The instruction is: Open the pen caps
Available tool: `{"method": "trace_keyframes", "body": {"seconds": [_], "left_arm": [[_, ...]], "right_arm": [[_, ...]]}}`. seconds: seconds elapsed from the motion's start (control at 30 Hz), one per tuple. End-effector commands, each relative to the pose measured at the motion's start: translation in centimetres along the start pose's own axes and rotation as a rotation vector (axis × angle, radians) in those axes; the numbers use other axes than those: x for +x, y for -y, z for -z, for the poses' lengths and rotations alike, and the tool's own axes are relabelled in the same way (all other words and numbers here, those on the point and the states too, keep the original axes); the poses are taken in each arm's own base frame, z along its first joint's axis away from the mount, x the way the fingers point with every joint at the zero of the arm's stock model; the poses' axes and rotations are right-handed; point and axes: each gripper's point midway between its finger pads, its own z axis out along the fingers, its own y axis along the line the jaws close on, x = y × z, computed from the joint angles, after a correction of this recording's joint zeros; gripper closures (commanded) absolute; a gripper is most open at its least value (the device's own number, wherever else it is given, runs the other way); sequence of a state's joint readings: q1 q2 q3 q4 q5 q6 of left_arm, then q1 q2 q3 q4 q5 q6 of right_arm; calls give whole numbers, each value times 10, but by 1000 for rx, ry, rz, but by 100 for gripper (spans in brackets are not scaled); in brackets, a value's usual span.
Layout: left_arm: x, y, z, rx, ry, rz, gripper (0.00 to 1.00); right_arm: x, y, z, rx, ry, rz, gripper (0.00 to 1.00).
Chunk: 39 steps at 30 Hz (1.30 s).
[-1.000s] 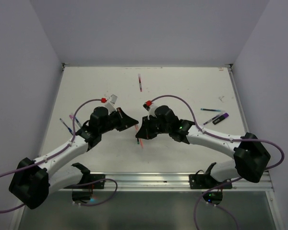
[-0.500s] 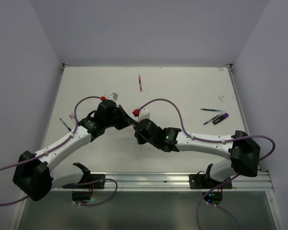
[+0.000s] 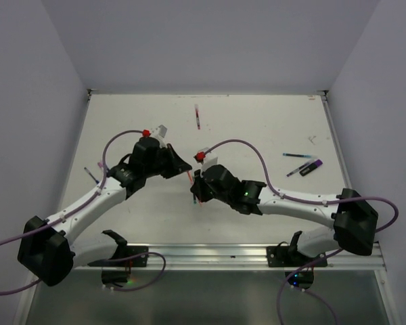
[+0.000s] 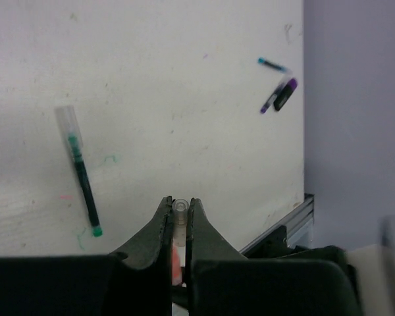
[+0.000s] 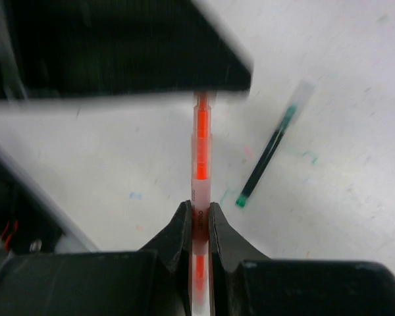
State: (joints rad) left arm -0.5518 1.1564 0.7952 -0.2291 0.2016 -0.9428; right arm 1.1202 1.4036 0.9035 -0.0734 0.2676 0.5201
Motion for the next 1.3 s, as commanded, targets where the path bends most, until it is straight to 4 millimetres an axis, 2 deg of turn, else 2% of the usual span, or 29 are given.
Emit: {"method": "trace_keyframes", "body": {"seconds": [0.0, 0.07, 0.1, 0.17, 0.2, 0.3, 0.33, 0.37, 0.4, 0.43, 0.5, 0.53, 0.57, 0.7, 0.73, 0.8, 0.83, 0.9, 1.03, 1.27], "left_arm": [[-78, 67, 37, 299, 312, -114, 100], [-85, 79, 50, 382, 335, -122, 100], [-84, 77, 50, 398, 331, -120, 100], [-85, 82, 53, 449, 322, -126, 100], [-83, 79, 52, 450, 322, -125, 100], [-83, 67, 44, 381, 307, -125, 100], [-75, 47, 33, 288, 258, -127, 100], [-75, 36, 28, 229, 253, -127, 100], [-77, 30, 26, 187, 248, -137, 100], [-65, 4, 18, 83, 193, -139, 100], [-61, -19, 14, -16, 187, -140, 100], [-54, -32, 12, -61, 161, -155, 100], [-55, -43, 11, -106, 167, -160, 100], [-51, -76, 3, -248, 134, -203, 100], [-47, -89, -2, -296, 100, -223, 100], [-48, -99, -7, -344, 79, -253, 100], [-44, -114, -13, -403, 47, -252, 100], [-46, -122, -19, -443, 32, -267, 100], [-37, -143, -32, -548, -35, -308, 100], [-33, -160, -35, -654, -94, -349, 100]], "right_arm": [[72, -15, 16, -224, -253, 37, 100], [78, -14, 15, -258, -263, -5, 100], [72, -22, 15, -307, -238, -22, 100], [73, -26, 17, -368, -251, -71, 100], [67, -27, 17, -381, -231, -87, 100], [57, -14, 15, -314, -213, -105, 100], [53, -4, 13, -269, -207, -121, 100], [43, 3, 11, -225, -183, -130, 100], [47, 15, 12, -173, -209, -141, 100], [37, 26, 11, -132, -191, -162, 100], [35, 47, 10, -39, -191, -170, 100], [26, 57, 7, -2, -179, -159, 100], [30, 79, 8, 107, -202, -137, 100], [20, 116, 5, 267, -219, -80, 100], [14, 128, 3, 297, -211, -88, 100], [17, 144, -2, 344, -229, -94, 100], [12, 155, -3, 372, -225, -110, 100], [18, 168, -10, 405, -258, -113, 100], [15, 189, -20, 426, -271, -157, 100], [10, 198, -34, 413, -292, -191, 100]]}}
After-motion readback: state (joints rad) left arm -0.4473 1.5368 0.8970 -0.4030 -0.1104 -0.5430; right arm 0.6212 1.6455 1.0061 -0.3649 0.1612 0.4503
